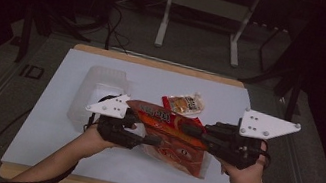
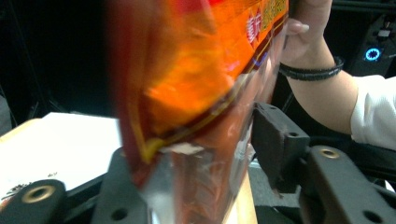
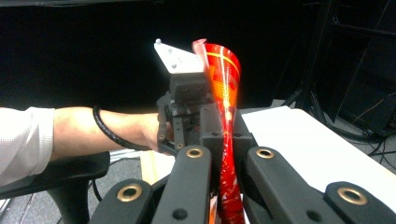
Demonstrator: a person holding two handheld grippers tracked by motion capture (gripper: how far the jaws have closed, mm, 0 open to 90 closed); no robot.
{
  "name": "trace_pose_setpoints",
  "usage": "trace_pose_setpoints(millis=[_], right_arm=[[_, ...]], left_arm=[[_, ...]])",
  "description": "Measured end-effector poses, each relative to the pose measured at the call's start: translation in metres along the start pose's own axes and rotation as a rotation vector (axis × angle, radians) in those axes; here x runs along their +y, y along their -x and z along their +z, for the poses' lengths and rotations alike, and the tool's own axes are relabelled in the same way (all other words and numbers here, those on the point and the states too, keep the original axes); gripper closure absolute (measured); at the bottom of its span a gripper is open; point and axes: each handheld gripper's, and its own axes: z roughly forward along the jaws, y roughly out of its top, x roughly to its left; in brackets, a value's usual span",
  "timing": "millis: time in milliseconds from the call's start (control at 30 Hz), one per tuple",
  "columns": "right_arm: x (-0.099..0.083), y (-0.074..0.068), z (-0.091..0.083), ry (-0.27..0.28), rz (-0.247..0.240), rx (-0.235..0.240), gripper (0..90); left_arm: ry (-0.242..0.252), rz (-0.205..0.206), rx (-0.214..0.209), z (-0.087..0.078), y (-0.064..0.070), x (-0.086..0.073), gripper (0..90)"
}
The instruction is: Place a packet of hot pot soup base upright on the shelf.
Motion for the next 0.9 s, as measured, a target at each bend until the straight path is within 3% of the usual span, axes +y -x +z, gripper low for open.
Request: trace_pose_setpoints(millis=[167, 233, 400, 733, 900], right_arm=[[-0.004, 0.004, -0.003, 0.007, 0.013, -0.009, 90.0], [-0.005, 0.005, -0.005, 0.012, 0.015, -0.015, 90.0], [-0.008, 0.008, -0.009, 0.015, 0.023, -0.015, 89.9], [-0.012, 0.017, -0.010, 0.027, 0.054, -0.011, 87.5], [-0.010, 0.018, -0.011, 0.040, 0.038, -0.029, 83.4]], left_arm=[[-0.012, 0.019, -0.017, 0.003, 0.001, 0.000, 64.8], [-0.006, 0.061, -0.019, 0.003, 0.003, 0.000, 68.6], [-0.021, 0.034, -0.041, 0.004, 0.004, 0.001, 70.9], [-0.060, 0.015, -0.013, 0.001, 0.004, 0.010, 71.5], [-0.059, 0.026, 0.016, -0.001, 0.006, 0.016, 71.6]])
